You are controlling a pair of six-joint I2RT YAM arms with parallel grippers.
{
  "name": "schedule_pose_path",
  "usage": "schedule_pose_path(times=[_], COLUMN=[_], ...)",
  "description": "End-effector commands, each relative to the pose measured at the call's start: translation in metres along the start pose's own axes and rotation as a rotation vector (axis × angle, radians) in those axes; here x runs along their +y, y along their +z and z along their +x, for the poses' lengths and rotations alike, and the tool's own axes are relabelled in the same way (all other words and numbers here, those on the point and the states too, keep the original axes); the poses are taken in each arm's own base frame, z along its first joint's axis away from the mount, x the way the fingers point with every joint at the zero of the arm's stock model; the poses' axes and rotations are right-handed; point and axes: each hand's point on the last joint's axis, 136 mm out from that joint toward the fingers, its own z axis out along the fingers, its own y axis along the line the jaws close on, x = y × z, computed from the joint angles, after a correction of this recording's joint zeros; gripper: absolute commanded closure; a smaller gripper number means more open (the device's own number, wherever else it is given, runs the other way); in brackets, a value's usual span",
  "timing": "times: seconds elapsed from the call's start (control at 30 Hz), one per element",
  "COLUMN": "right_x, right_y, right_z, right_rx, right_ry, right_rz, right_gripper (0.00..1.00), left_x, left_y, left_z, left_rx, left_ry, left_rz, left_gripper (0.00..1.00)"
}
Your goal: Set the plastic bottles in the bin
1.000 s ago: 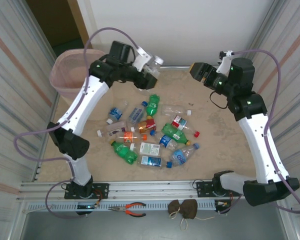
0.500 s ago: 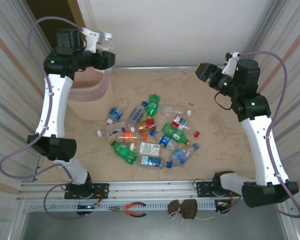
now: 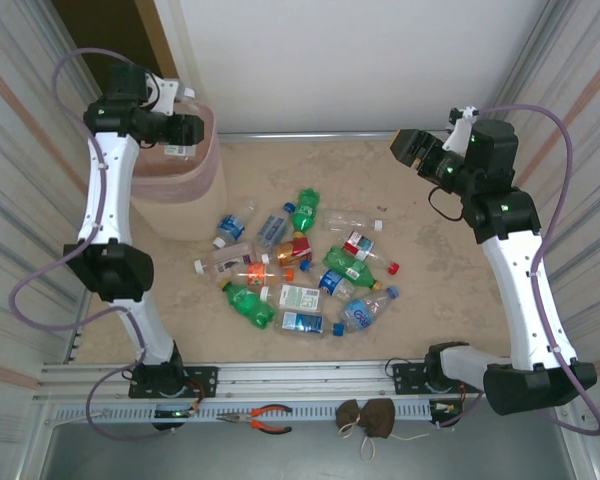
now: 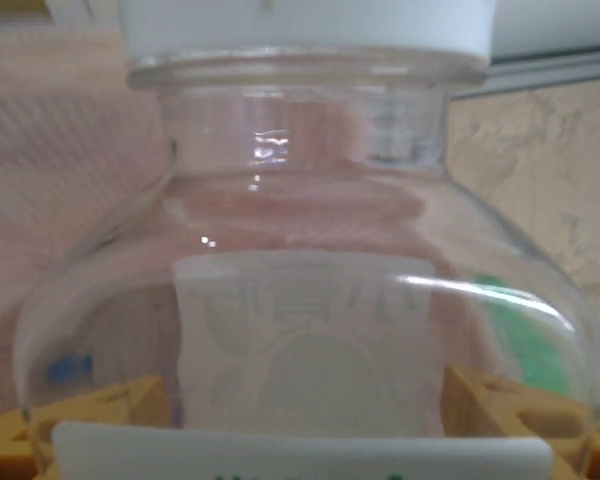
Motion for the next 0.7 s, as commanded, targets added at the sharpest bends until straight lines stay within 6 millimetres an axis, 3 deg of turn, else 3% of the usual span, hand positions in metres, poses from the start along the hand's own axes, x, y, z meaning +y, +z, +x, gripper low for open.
schedule_pose_path(times=[0.0,0.47,0.5,0.67], right_x=[-0.004,-0.008,-0.009,-0.013], right_y=[-0.003,-0.004,-0.003,-0.001], right_z=[0.002,0.007,0.007,0.010], right_rx=[0.000,0.006,0.008,0.014], right_ry=[-0.016,-0.013,-0.012,-0.008], right_rz=[0.005,0.015,0.017,0.026], right_gripper=[0.30,0.29,0.29,0.29], left_x=[0.009,0.028,0.031,0.034], left_y=[0.006,0.079,0.092,0.105], left_z=[0.016,0.085,0.095,0.108], left_rx=[0.071,0.334,0.370,0.399], left_ry=[-0.012,-0.098,-0.107,-0.121], left_rz=[-0.012,0.005,0.007,0.013], left_gripper=[0.44,0.41,0.40,0.36])
